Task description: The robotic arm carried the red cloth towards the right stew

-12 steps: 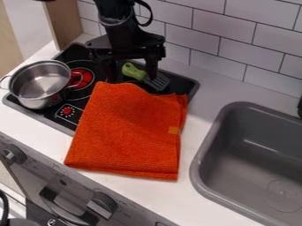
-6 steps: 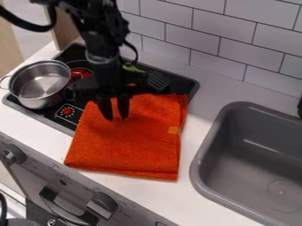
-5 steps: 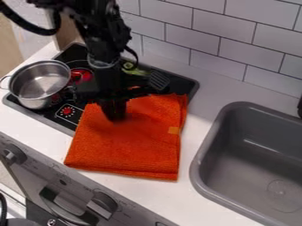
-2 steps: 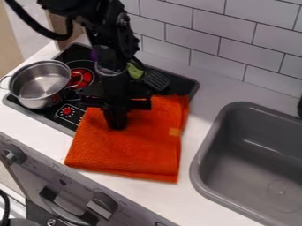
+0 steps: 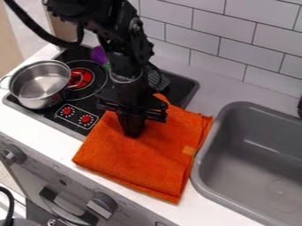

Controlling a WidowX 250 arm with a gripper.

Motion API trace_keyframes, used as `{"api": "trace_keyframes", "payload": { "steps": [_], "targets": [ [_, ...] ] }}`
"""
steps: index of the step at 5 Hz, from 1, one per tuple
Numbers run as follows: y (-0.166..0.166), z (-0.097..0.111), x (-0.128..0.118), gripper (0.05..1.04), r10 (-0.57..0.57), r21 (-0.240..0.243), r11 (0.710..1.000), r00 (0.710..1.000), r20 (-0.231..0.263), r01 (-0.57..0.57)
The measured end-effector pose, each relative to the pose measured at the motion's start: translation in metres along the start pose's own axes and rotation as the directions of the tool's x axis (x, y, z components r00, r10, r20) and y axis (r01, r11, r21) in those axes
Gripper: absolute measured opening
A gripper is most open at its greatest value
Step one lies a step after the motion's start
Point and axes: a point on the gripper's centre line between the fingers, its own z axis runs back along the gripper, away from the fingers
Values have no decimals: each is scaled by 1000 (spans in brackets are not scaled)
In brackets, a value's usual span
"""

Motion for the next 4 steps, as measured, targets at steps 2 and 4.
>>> {"api": "trace_keyframes", "payload": {
  "steps": [2,4],
  "targets": [
    [-6,1,-1,53,-15,-14,1000,1000,-17,14],
    [-18,1,14,53,-19,-23,1000,999,35,20]
  ]
}}
